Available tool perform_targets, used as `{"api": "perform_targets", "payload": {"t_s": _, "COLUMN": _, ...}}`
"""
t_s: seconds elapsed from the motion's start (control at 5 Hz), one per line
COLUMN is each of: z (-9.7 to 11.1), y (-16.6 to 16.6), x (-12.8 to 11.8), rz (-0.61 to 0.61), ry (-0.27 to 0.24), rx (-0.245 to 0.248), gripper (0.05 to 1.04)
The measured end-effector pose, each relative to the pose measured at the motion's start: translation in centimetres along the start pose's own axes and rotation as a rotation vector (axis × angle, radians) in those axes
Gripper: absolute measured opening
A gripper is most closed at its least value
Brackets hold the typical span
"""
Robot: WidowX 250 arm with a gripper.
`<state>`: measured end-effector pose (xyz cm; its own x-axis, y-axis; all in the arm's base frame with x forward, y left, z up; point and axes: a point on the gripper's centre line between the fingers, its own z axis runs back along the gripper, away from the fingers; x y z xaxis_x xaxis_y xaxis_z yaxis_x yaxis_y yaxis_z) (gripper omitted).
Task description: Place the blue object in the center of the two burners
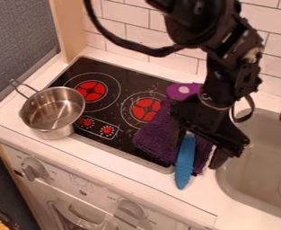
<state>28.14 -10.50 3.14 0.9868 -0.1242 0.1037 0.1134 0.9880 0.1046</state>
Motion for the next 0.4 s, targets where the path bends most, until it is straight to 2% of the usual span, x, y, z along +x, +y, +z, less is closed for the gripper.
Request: {"api": "perform_targets", "payload": {"t_s": 0.4, "z": -1.44, "y": -0.14, "x": 0.23, "rz": 0.002, "ry": 0.045, "rx": 0.013, "gripper": 1.001}}
